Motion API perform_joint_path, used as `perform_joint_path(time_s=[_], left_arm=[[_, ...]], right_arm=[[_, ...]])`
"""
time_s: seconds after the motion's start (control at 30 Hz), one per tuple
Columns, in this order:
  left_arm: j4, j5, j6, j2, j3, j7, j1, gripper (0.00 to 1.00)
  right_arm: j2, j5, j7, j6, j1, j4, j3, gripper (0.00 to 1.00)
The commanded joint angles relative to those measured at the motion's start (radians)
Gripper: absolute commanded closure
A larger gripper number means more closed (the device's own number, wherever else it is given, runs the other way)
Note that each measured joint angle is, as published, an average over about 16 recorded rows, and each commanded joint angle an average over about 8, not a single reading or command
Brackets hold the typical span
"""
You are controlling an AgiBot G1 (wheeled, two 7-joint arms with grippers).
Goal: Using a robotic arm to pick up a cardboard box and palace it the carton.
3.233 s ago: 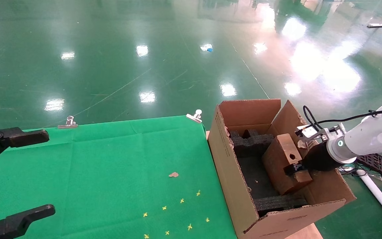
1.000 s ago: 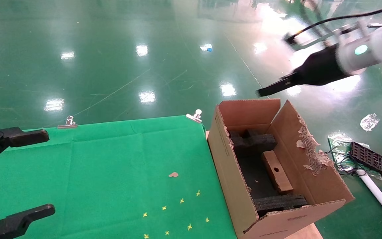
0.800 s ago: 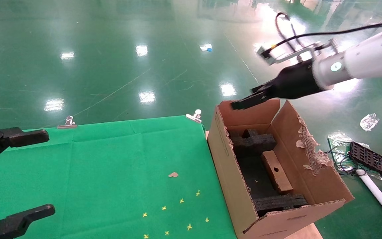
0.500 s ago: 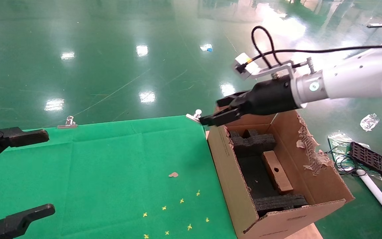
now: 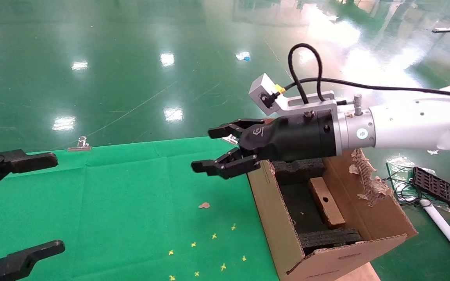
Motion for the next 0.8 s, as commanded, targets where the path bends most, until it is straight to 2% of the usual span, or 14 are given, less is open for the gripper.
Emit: perform_joint_path(time_s=[0.03, 0.6, 0.8], left_arm=[[0.0, 0.0, 0.0, 0.0, 0.0, 0.0, 0.0, 0.0], [0.0, -0.001, 0.0, 0.0, 0.001, 0.0, 0.0, 0.0], [0.0, -0.001, -0.001, -0.001, 0.001, 0.001, 0.0, 0.0]], right_arm=[[0.007, 0.019, -0.018, -0.01, -0.041, 0.035, 0.046, 0.0], [0.067, 0.18, -0.174, -0.09, -0.387, 0.332, 0.44, 0.0], [0.082, 0.221, -0.21, -0.111, -0.475, 0.406, 0.539, 0.0]])
